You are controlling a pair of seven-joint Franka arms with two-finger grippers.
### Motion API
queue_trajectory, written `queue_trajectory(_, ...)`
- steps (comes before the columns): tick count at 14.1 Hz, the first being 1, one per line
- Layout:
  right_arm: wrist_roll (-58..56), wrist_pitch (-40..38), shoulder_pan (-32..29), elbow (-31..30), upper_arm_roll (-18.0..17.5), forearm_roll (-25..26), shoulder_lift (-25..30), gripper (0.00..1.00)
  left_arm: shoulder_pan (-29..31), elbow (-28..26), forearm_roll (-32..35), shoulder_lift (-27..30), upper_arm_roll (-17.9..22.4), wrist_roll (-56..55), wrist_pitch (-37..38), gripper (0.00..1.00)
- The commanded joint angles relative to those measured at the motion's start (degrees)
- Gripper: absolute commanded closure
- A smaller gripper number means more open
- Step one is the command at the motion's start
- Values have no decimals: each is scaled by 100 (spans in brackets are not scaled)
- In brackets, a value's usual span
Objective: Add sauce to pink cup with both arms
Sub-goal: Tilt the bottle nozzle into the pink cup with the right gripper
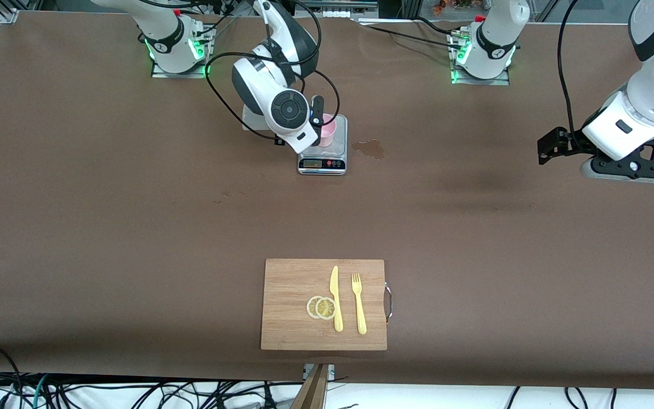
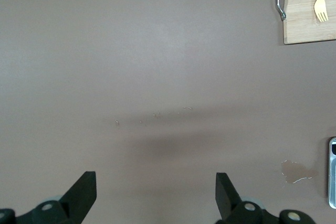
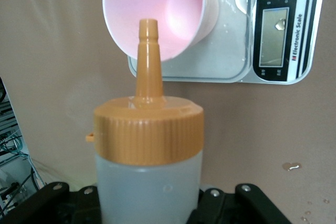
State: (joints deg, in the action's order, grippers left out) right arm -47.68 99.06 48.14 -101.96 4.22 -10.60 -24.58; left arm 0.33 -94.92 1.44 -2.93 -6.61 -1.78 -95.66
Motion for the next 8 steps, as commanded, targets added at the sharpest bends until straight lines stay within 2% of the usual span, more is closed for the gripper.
queue_trajectory(1, 93, -185, 2, 185, -18, 172, -99, 84, -16, 150, -136, -67, 20, 160, 100, 0)
queue_trajectory(8, 400, -422, 81, 414, -27, 453, -178, 84, -16, 150, -136, -67, 20, 160, 100, 0)
